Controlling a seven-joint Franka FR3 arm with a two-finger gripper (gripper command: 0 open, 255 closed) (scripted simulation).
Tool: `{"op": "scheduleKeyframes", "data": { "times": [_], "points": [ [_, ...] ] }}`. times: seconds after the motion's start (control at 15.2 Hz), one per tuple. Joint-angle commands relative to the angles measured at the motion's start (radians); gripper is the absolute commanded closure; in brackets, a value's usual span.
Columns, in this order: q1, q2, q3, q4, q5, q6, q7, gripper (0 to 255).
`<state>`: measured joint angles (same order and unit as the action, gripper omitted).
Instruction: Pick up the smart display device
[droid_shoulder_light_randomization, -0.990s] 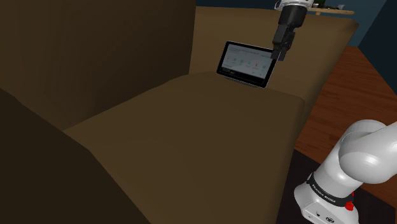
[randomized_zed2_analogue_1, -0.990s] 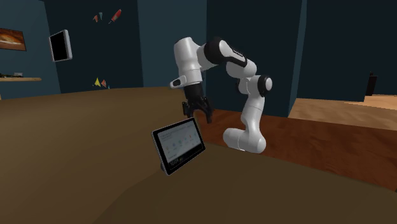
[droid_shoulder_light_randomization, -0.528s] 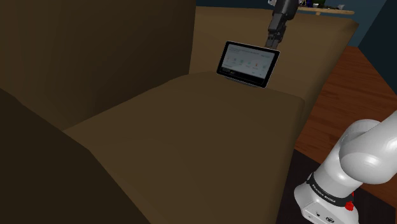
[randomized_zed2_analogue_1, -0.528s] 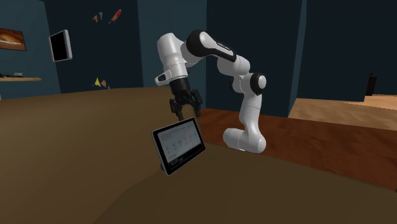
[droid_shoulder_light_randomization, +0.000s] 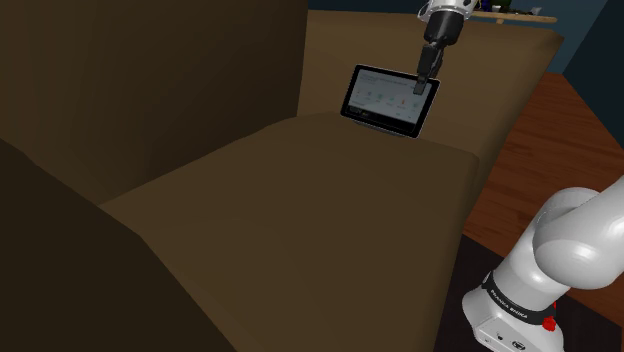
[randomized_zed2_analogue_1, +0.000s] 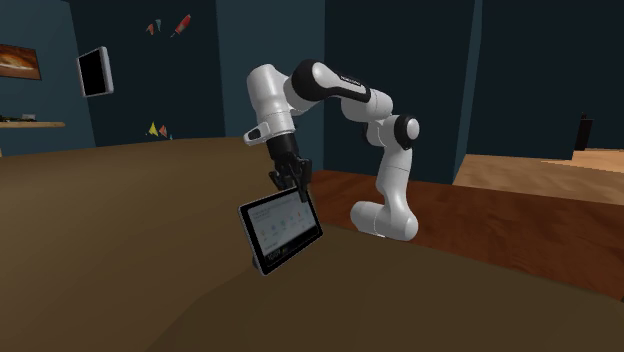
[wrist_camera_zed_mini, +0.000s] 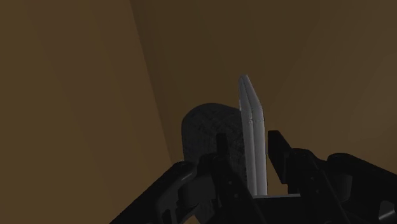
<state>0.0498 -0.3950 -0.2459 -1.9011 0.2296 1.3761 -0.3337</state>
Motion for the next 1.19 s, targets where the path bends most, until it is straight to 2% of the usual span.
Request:
{"op": "scheduleKeyframes", "data": {
  "times": [0.0, 0.46, 1.12],
  "points": [
    [0.0, -0.001, 0.0, -0.001, 0.0, 0.001, 0.0, 255],
    [0.0, 0.0, 0.0, -0.002, 0.0, 0.002, -0.001, 255],
    [0.008, 0.054, -0.01, 0.186, 0.017, -0.13, 0.028, 255]
  ]
}}
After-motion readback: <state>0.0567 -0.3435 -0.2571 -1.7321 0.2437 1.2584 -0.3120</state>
